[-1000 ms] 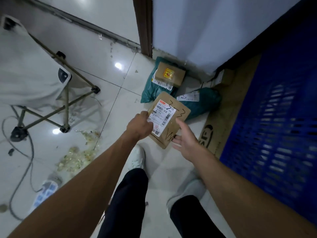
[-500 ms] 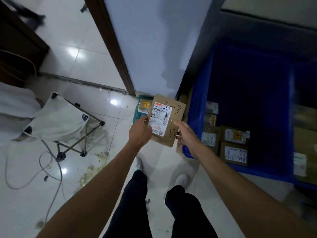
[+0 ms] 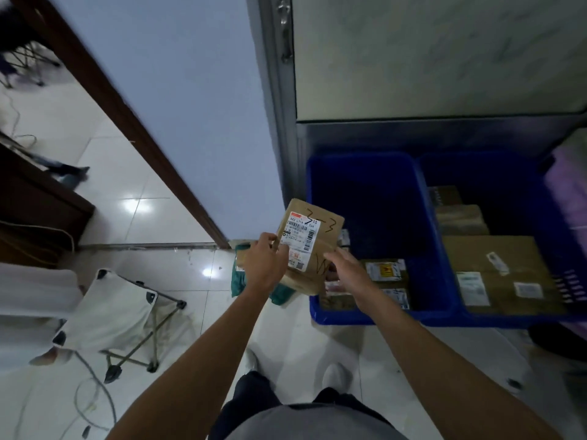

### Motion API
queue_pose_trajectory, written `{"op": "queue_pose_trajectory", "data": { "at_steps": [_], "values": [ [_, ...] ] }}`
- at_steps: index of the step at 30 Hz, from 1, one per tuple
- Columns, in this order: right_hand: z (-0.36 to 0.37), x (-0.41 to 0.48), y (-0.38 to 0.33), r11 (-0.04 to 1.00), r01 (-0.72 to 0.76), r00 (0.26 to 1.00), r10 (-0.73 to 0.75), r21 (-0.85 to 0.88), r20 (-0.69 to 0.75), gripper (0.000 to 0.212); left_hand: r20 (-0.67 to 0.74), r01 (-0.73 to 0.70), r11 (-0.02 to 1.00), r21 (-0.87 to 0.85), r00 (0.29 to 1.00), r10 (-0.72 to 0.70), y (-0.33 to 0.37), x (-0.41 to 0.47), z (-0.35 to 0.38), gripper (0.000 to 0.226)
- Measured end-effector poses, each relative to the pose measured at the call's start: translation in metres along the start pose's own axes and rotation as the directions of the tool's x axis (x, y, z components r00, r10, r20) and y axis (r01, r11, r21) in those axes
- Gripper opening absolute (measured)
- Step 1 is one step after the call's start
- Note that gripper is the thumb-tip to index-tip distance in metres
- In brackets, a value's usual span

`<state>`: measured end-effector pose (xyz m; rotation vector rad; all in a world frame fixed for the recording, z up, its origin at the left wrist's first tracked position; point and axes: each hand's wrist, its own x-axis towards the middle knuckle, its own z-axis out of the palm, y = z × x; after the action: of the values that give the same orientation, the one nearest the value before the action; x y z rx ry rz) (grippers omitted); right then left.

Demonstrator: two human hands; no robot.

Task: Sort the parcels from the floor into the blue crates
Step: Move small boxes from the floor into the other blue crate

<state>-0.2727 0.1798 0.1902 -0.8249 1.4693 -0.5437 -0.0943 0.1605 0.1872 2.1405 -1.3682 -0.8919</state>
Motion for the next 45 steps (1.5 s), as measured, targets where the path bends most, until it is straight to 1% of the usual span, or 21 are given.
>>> {"op": "queue_pose_trajectory", "data": {
  "at_steps": [2, 5, 7, 9, 10, 14, 17, 20, 22, 26, 28, 29, 30, 32, 34, 35, 37, 40, 42, 44, 45],
  "values": [
    [-0.020, -0.004, -0.001, 1.000, 0.010, 1.000, -0.010, -0.013, -0.016, 0.020, -0.007, 0.006, 0.999, -0.033, 1.000, -0.006, 0.015, -0.008, 0.013, 0.031],
    [-0.046, -0.004, 0.000, 0.999, 0.032, 0.996, -0.034, -0.018, -0.086, 0.022, 0.011, -0.003, 0.998, -0.064, 1.000, 0.004, 0.031, -0.015, 0.032, 0.029],
    [-0.060, -0.001, 0.000, 0.999, 0.048, 0.992, -0.050, -0.013, -0.114, 0.028, 0.041, 0.007, 0.997, -0.081, 0.999, -0.004, 0.040, -0.015, 0.042, 0.028],
    [-0.072, 0.003, -0.002, 0.999, 0.047, 0.991, -0.050, -0.025, -0.124, 0.039, 0.070, 0.032, 0.992, -0.119, 0.997, -0.024, 0.050, -0.013, 0.049, 0.026],
    [-0.077, 0.005, -0.004, 0.998, 0.048, 0.991, -0.053, -0.043, -0.125, 0.041, 0.085, 0.049, 0.988, -0.147, 0.996, -0.036, 0.055, -0.011, 0.052, 0.025],
    [-0.096, 0.024, -0.013, 0.996, 0.036, 0.991, -0.046, -0.081, -0.124, 0.041, 0.153, 0.129, 0.964, -0.232, 0.984, -0.095, 0.068, 0.006, 0.063, 0.029],
    [-0.105, 0.042, -0.023, 0.993, 0.026, 0.990, -0.042, -0.115, -0.138, 0.054, 0.195, 0.162, 0.940, -0.300, 0.975, -0.106, 0.076, 0.027, 0.071, 0.026],
    [-0.111, 0.062, -0.032, 0.987, 0.005, 0.990, -0.027, -0.162, -0.138, 0.070, 0.224, 0.195, 0.922, -0.334, 0.967, -0.124, 0.083, 0.048, 0.079, 0.009],
    [-0.116, 0.074, -0.040, 0.982, -0.018, 0.989, -0.010, -0.186, -0.148, 0.075, 0.263, 0.233, 0.914, -0.332, 0.953, -0.148, 0.090, 0.063, 0.085, 0.013],
    [-0.127, 0.100, -0.057, 0.968, -0.025, 0.985, -0.019, -0.249, -0.172, 0.063, 0.367, 0.267, 0.918, -0.293, 0.918, -0.150, 0.094, 0.102, 0.106, 0.028],
    [-0.136, 0.115, -0.062, 0.952, -0.027, 0.984, -0.029, -0.306, -0.176, 0.064, 0.420, 0.313, 0.912, -0.266, 0.889, -0.183, 0.094, 0.120, 0.117, 0.041],
    [-0.140, 0.123, -0.063, 0.945, -0.032, 0.984, -0.028, -0.324, -0.178, 0.063, 0.448, 0.342, 0.902, -0.264, 0.871, -0.199, 0.095, 0.127, 0.123, 0.042],
    [-0.144, 0.128, -0.064, 0.939, -0.035, 0.984, -0.028, -0.342, -0.179, 0.063, 0.464, 0.359, 0.894, -0.269, 0.861, -0.206, 0.097, 0.130, 0.125, 0.038],
    [-0.152, 0.136, -0.067, 0.924, -0.045, 0.987, -0.019, -0.380, -0.162, 0.061, 0.482, 0.367, 0.892, -0.265, 0.851, -0.207, 0.102, 0.132, 0.131, 0.023],
    [-0.162, 0.150, -0.071, 0.891, -0.053, 0.988, -0.019, -0.451, -0.152, 0.063, 0.503, 0.376, 0.887, -0.268, 0.840, -0.204, 0.107, 0.137, 0.143, 0.010],
    [-0.167, 0.158, -0.073, 0.864, -0.043, 0.991, -0.028, -0.502, -0.134, 0.064, 0.519, 0.397, 0.874, -0.279, 0.828, -0.211, 0.111, 0.138, 0.150, 0.009],
    [-0.181, 0.183, -0.067, 0.807, -0.021, 0.997, -0.027, -0.591, -0.071, 0.067, 0.544, 0.475, 0.818, -0.325, 0.801, -0.249, 0.119, 0.142, 0.167, 0.013],
    [-0.200, 0.218, -0.055, 0.710, 0.005, 1.000, -0.002, -0.704, 0.005, 0.070, 0.529, 0.542, 0.754, -0.371, 0.791, -0.308, 0.130, 0.143, 0.188, 0.015],
    [-0.210, 0.231, -0.053, 0.654, 0.026, 0.999, -0.003, -0.756, 0.032, 0.070, 0.512, 0.599, 0.674, -0.432, 0.778, -0.364, 0.134, 0.144, 0.207, 0.014],
    [-0.225, 0.245, -0.051, 0.612, 0.032, 0.999, 0.003, -0.790, 0.042, 0.072, 0.521, 0.650, 0.594, -0.475, 0.751, -0.406, 0.135, 0.145, 0.229, 0.015],
    [-0.233, 0.254, -0.048, 0.596, 0.034, 0.999, 0.006, -0.802, 0.047, 0.071, 0.535, 0.669, 0.570, -0.476, 0.735, -0.416, 0.135, 0.147, 0.241, 0.014]
  ]
}}
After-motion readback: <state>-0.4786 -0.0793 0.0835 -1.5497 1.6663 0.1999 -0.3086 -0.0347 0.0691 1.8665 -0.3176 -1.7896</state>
